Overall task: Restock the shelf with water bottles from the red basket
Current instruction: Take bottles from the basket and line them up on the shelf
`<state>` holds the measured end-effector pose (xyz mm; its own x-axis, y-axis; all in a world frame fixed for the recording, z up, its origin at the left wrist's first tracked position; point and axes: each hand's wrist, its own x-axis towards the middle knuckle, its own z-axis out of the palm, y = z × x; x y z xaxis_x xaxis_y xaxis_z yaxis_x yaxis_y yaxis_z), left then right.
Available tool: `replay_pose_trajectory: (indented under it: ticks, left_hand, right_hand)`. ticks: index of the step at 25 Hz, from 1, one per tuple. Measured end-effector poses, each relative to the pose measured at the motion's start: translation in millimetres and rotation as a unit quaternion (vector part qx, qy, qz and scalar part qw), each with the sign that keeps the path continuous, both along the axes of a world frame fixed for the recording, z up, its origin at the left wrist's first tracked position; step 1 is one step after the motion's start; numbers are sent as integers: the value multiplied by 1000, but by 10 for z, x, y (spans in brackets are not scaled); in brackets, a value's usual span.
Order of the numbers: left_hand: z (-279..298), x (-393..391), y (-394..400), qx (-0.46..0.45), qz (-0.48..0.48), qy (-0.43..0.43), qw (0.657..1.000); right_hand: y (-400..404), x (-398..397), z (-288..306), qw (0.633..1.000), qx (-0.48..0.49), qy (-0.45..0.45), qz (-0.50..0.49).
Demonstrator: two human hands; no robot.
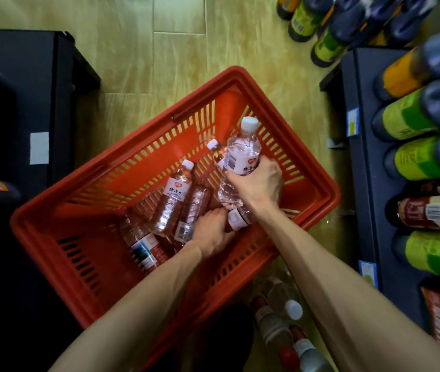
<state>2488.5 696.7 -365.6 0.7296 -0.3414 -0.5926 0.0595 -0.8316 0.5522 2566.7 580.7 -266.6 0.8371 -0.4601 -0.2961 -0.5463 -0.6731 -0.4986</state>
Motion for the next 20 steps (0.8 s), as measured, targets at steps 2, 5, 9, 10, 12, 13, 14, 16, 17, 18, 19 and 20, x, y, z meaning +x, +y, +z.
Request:
replay_pose_trajectory:
  ticks: [2,5,9,10,12,13,14,16,17,18,19,20]
  left_hand:
    - [22,-9,26,-7,-19,-5,1000]
    - [141,-37,87,-25,-21,-17,999]
    - [385,-134,261,-37,-19,-6,999]
    - [464,-150,322,-38,-8,-3,999]
    - [622,-185,450,-44,14,0,999]
    - [717,-208,504,-49,18,4,999]
    - [821,-230,550,-56,23,4,998]
    - [998,-266,637,-72,48,2,996]
    - [1114,-268,666,-81,67,2,995]
    - [1232,-257,696,-87,84,4,993]
    - [1363,-240,724,-88,100,8,991]
    - [1500,-221,741,-86,113,6,990]
  right_hand:
    - [-15,-27,68,1000,7,-3,9]
    - [-27,-18,201,999,8,-24,37]
    - [-41,52,433,996,-3,-40,82]
    - [-55,68,507,996,-4,-42,82]
    - [-81,76,646,996,-3,-42,77]
    - [-98,71,717,996,-2,-42,74]
    - [-114,58,789,997,1,-45,68]
    - [-149,26,931,997,10,-49,56]
    - [-169,6,1018,997,15,-48,54]
    - [-197,-8,1121,997,17,-48,55]
    - [-226,-27,1231,997,17,-45,54]
    - [-255,-46,1353,998,16,-40,54]
